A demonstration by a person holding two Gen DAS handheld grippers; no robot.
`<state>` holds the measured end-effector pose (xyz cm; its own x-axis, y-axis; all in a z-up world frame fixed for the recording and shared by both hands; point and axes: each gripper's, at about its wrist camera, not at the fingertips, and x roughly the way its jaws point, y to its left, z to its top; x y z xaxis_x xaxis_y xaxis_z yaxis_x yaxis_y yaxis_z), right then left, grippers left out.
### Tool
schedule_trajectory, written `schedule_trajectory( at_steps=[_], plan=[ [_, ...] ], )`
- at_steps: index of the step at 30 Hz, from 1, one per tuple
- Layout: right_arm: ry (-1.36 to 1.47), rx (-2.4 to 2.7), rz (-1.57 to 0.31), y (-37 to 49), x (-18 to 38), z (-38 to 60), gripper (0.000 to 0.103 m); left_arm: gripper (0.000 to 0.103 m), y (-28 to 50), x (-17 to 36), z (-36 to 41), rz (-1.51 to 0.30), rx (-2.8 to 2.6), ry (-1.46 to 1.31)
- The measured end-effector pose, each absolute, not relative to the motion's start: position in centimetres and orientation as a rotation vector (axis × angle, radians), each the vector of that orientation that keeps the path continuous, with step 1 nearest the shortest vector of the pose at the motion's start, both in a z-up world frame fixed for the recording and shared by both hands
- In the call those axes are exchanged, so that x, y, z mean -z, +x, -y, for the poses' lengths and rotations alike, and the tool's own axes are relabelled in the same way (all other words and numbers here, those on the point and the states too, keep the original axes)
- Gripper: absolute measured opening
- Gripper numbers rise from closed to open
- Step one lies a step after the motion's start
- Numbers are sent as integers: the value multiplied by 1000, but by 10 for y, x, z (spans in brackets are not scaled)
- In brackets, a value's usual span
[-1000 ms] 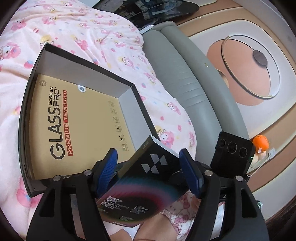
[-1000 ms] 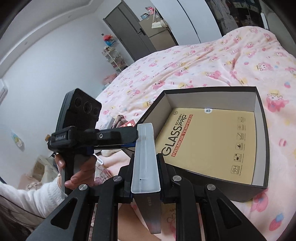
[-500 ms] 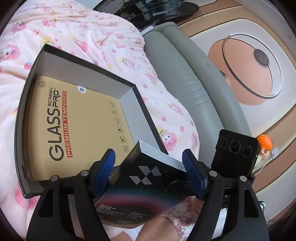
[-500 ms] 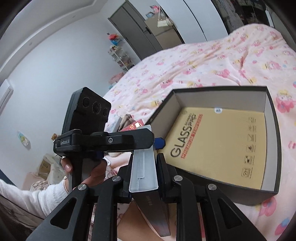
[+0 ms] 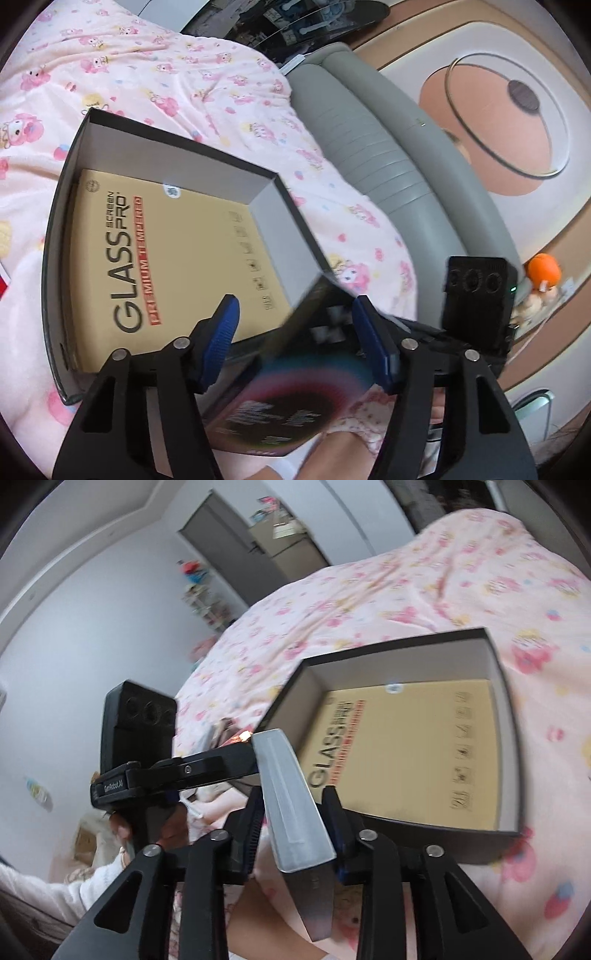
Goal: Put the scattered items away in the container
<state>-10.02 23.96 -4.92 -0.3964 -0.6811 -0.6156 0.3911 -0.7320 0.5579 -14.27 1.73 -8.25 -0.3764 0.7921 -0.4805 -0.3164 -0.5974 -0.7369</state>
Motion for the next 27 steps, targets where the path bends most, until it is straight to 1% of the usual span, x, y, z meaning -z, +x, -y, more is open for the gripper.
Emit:
schedule_trajectory(
  at_steps=[3, 6, 9, 13, 15, 16, 19, 22, 24, 26, 27],
  plan=[
    [1167, 2217, 465, -96, 45, -255, 38, 63, -143, 88, -23, 683, -2025, -1145],
    [1177, 2314, 452, -90, 46, -263, 43, 63, -139, 87, -31, 620, -2037, -1143],
    [1169, 2343, 489, -88, 50, -266, 45, 63, -134, 85, -40, 567, -2038, -1129],
    [1125, 2381, 452, -90, 46, -255, 45, 63, -130, 86, -49, 524, -2034, -1132],
    [1098, 2422, 436, -86, 43, -254, 46, 53, -129, 87, -53, 515, -2030, -1136],
    [1091, 2459, 428, -84, 42, -254, 47, 51, -129, 87, -56, 505, -2028, -1139],
    [1095, 2555, 398, -78, 43, -253, 48, 51, -128, 86, -61, 471, -2051, -1129],
    [1091, 2611, 433, -70, 46, -257, 49, 49, -129, 89, -63, 465, -2071, -1144],
    [1112, 2652, 463, -66, 49, -263, 52, 44, -131, 91, -64, 459, -2082, -1153],
    [1129, 2691, 495, -61, 51, -270, 53, 38, -130, 92, -66, 432, -2109, -1162],
    [1137, 2722, 511, -57, 51, -274, 53, 38, -130, 92, -67, 417, -2117, -1162]
  ],
)
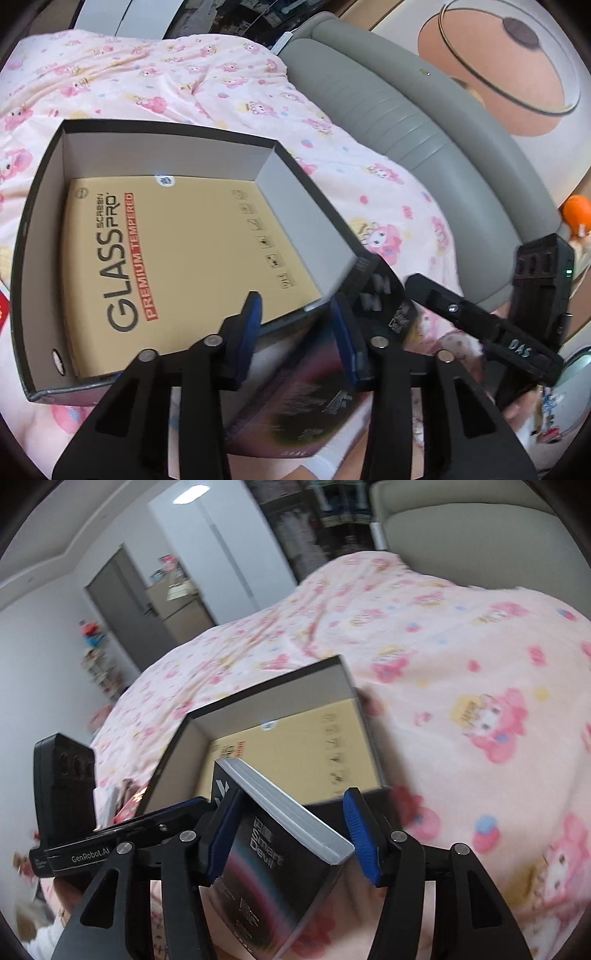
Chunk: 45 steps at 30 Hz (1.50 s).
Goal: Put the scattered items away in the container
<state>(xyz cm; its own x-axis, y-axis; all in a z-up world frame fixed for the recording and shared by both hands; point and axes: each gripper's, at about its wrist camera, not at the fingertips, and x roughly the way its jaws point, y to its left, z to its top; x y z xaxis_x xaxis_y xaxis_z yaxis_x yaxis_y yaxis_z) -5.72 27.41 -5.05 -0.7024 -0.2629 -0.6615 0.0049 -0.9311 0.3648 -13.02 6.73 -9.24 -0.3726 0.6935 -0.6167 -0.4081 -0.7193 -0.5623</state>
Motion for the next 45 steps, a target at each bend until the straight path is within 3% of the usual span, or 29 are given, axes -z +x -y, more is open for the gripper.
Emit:
schedule_trajectory(
  at_steps=[8, 12, 18, 22, 24, 26, 31, 32, 36, 41, 43, 45],
  plan=[
    [1344, 2782, 742, -42, 66, -290, 53, 38, -126, 89, -66, 437, -2051, -1147],
    [1384, 2780, 964, -28, 81, -304, 53, 38, -116, 88, -83, 349, -1972, -1162],
    [1447, 2803, 881, -26, 89, -291, 53, 41, -105, 128, -122, 84, -1929, -1421],
    [1513, 2795, 911, -27, 100, -290, 53, 54, -110, 147, -129, 75, -1949, -1527],
    [1500, 2803, 890, -26, 100, -287, 53, 72, -115, 148, -129, 113, -1974, -1540],
    [1482, 2793, 900, -22, 98, -286, 53, 74, -121, 157, -130, 145, -1975, -1593],
    [1460, 2780, 926, -8, 91, -277, 53, 73, -134, 179, -137, 197, -1937, -1699],
    [1462, 2797, 917, -5, 89, -273, 53, 63, -135, 178, -140, 203, -1927, -1680],
    [1497, 2764, 928, -4, 88, -263, 53, 45, -125, 172, -138, 209, -1889, -1651],
    [1515, 2820, 959, 0, 93, -271, 53, 33, -95, 170, -122, 220, -1792, -1679],
    [1545, 2827, 987, 1, 98, -276, 53, 31, -88, 162, -123, 191, -1809, -1647],
    [1557, 2842, 997, 1, 99, -279, 53, 38, -92, 153, -124, 183, -1869, -1603]
  ],
)
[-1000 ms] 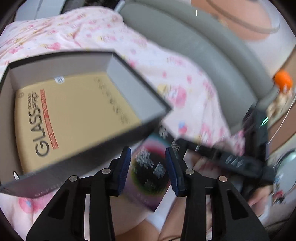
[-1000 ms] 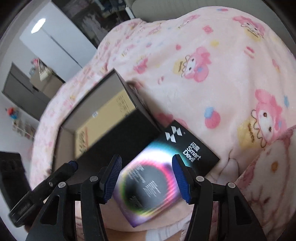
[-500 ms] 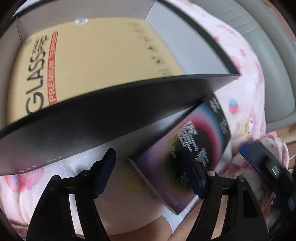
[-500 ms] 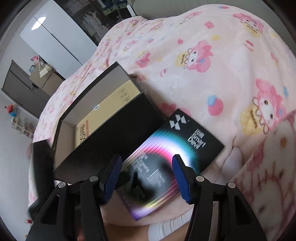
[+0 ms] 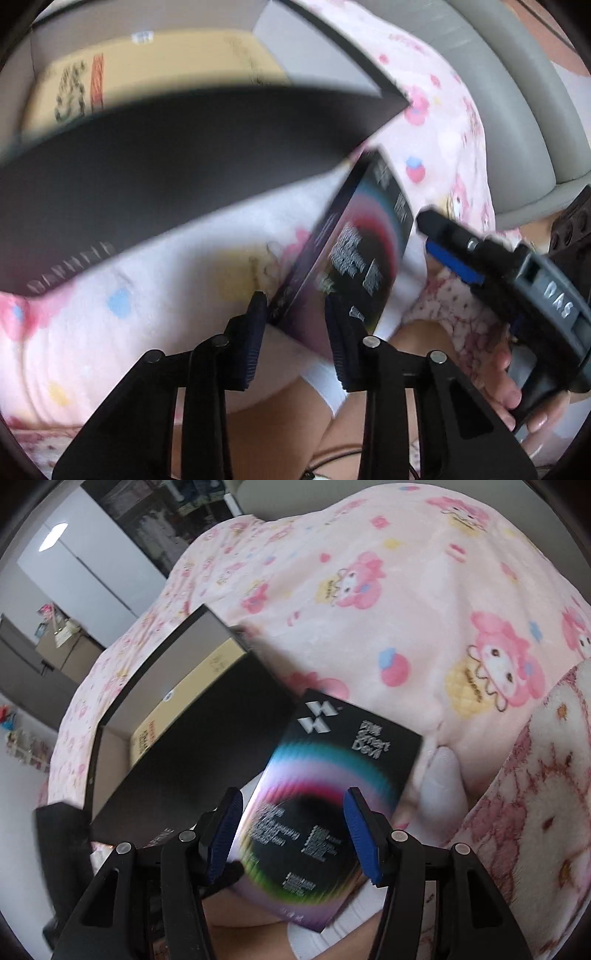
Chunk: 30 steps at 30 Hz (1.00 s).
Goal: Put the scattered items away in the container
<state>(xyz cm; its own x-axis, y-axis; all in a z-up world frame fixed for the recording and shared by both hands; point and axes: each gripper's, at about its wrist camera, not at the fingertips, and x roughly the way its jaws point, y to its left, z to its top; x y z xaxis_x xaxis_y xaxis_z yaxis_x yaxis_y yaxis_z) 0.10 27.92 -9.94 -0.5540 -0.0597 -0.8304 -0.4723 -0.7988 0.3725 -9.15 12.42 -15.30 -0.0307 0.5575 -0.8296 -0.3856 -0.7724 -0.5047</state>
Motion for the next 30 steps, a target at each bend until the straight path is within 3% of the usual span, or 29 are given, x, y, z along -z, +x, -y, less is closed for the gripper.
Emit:
schedule_trajectory(
  at_steps=[2, 9, 13, 21, 26, 30],
  plan=[
    [-1336, -2410, -857, 0, 101, -281, 55, 45, -103, 149, -126, 193, -1914, -1592],
    [-1393, -2334, -988, -12, 114, -300, 56, 48, -128, 165, -155, 104, -1835, -1611],
    [-1422, -2315, -1030, -18, 124, -308, 56, 55, -119, 180, -167, 76, -1766, -1639],
    [-1479, -2372, -851, -25, 136, -294, 57, 56, -108, 188, -186, 74, -1740, -1627],
    [-1493, -2425, -809, -23, 130, -287, 57, 34, -94, 168, -176, 100, -1729, -1526],
    [-1464, -2477, -754, -16, 124, -279, 61, 30, -73, 151, -165, 86, -1803, -1503]
  ],
)
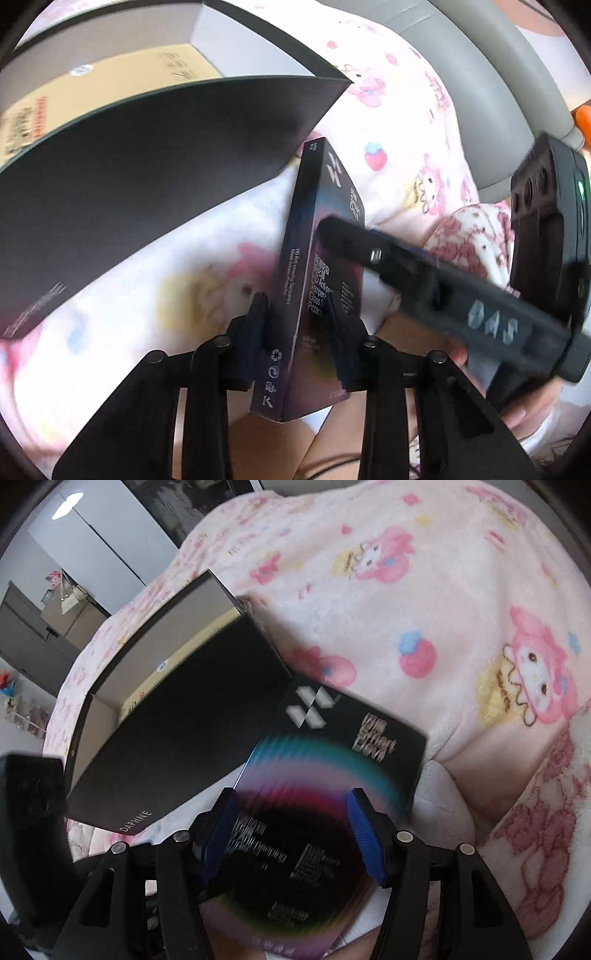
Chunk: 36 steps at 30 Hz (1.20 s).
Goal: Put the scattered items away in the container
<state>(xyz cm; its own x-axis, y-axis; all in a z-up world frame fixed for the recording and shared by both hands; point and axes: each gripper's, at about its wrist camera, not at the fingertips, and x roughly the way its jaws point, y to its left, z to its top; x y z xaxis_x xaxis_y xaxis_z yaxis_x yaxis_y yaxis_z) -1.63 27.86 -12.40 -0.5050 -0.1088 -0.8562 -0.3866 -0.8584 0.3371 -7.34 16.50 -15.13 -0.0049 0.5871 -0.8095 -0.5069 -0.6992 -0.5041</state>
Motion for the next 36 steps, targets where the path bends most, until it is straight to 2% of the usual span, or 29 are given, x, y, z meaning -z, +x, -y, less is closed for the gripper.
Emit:
schedule_trajectory(
  at_steps=[7, 12, 15, 20, 22, 23, 24, 26, 27, 31, 33, 36],
  plan=[
    [-1512, -2483, -738, -9, 125, -263, 63, 28, -56, 164, -106, 285, -1903, -1567],
    [-1661, -2484, -719, -12, 139, -244, 63, 31, -62, 176, -98, 291, -1919, -1633],
    [-1701, -2482, -733, -14, 147, -240, 70, 32, -70, 178, -101, 277, -1949, -1616],
    [-1703, -2479, -706, -15, 150, -237, 74, 34, -75, 189, -108, 323, -1915, -1634],
    [-1703, -2506, -697, -16, 152, -233, 82, 35, -76, 194, -108, 349, -1874, -1664],
    [-1711, -2515, -736, -18, 157, -233, 84, 39, -70, 194, -107, 351, -1860, -1680],
    [-1740, -2516, -817, -21, 164, -236, 92, 41, -68, 193, -108, 339, -1851, -1686],
    [-1835, -2450, -1026, -25, 179, -242, 91, 41, -63, 186, -106, 301, -1853, -1664],
    [-1827, -2450, -1043, -24, 178, -244, 86, 41, -60, 183, -104, 296, -1868, -1646],
    [-1754, -2528, -1016, -13, 160, -241, 68, 41, -50, 164, -86, 362, -1895, -1581],
    [-1724, -2551, -1051, -9, 146, -243, 66, 40, -41, 143, -78, 364, -1897, -1513],
    [-1612, -2679, -1004, 1, 110, -240, 65, 39, -34, 116, -75, 365, -1909, -1443]
  ],
)
